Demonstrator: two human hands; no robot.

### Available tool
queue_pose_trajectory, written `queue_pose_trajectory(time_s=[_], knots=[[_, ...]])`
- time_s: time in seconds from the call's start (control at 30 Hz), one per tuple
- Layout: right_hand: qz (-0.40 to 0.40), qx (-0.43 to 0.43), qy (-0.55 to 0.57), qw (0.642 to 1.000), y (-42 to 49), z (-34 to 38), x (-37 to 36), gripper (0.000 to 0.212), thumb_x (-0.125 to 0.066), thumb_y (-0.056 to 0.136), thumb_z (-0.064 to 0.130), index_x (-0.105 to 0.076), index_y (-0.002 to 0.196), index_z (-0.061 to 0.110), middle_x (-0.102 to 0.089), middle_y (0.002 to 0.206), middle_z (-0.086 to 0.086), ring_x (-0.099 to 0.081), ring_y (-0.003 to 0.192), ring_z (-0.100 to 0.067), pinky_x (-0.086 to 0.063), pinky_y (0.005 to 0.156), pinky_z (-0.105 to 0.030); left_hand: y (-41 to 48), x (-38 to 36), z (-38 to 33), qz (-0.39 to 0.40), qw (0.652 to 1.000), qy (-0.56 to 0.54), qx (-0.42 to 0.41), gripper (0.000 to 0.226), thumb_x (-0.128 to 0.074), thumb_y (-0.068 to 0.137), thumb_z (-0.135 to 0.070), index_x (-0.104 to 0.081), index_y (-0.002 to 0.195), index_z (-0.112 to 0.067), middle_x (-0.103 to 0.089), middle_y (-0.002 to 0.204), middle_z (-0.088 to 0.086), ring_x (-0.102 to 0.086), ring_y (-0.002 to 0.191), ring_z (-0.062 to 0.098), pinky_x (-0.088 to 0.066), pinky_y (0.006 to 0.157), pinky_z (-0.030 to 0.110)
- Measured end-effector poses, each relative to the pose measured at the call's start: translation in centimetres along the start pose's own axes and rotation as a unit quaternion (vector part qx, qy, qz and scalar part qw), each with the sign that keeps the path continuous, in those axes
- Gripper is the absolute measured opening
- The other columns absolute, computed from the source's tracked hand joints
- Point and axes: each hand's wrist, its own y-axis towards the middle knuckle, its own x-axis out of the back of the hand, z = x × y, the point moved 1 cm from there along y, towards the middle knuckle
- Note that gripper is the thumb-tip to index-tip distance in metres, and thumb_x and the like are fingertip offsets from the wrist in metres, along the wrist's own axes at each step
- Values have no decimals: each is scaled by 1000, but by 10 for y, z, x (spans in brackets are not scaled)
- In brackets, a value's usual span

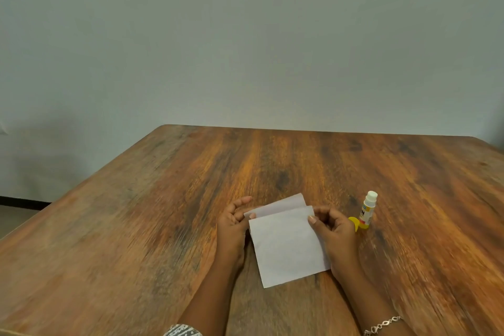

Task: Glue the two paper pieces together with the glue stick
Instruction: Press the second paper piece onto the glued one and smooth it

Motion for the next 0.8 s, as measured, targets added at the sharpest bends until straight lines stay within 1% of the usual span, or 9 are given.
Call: queue_pose_trajectory(time_s=[0.1,0.2,0.3,0.37,0.43,0.53,0.6,0.67,0.8], knots=[[-8,-6,9,1000,2,-2,0,27,-61,80,-4,-63,93,19,-61,73,-1,-59,66,-10,-49,54,-11,1,1,0,11,1000,-8,-2,26,-59,82,6,-57,104,-6,-74,79,9,-67,62,23,-56,50,32],[-13,-18,-5,1000,2,-2,0,28,-63,80,-1,-63,103,16,-62,75,-1,-59,70,-13,-49,59,-20,0,0,1,21,1000,6,-11,25,-60,81,7,-57,104,-4,-74,78,7,-68,61,20,-55,47,29],[-15,-17,-25,999,1,-1,-1,17,-63,81,2,-66,93,13,-66,82,5,-62,77,-13,-46,61,-24,-1,0,0,28,999,12,-18,24,-60,81,7,-58,102,-5,-75,76,4,-69,61,18,-54,46,27],[-20,-20,-25,999,1,-1,-1,12,-63,81,2,-67,89,10,-66,81,6,-61,75,-13,-45,60,-24,-1,0,0,29,999,14,-19,22,-60,81,6,-59,100,-6,-75,77,4,-69,61,19,-55,47,27],[-25,-32,-5,999,1,-2,0,11,-63,81,2,-67,88,9,-67,81,3,-62,74,-15,-48,61,-27,-2,-1,2,33,999,23,-19,20,-60,81,6,-61,98,-5,-75,80,7,-70,64,22,-55,48,28],[-36,-46,31,998,3,-3,1,16,-62,81,0,-66,85,15,-67,81,-8,-62,73,-22,-51,66,-38,-3,-4,4,49,997,45,-26,20,-60,81,8,-65,97,-2,-74,87,14,-71,70,25,-56,53,30],[-38,-40,45,997,3,-3,0,16,-62,81,-2,-65,87,12,-66,79,-11,-61,70,-21,-52,65,-34,-3,-5,6,54,997,45,-26,21,-58,81,9,-66,99,0,-73,89,15,-71,71,24,-56,53,29],[-49,-24,53,997,4,-1,-1,16,-62,80,-4,-62,87,10,-65,78,-9,-61,69,-17,-53,59,-22,-4,-5,7,55,997,47,-23,21,-57,83,7,-67,98,-3,-73,90,14,-71,72,24,-56,53,28],[-77,-9,65,995,5,-1,-1,24,-64,78,-4,-59,80,19,-64,77,-4,-60,69,-13,-52,56,-16,-3,-5,7,57,996,64,-24,19,-53,87,4,-67,97,-5,-72,92,17,-71,75,23,-56,55,26]])
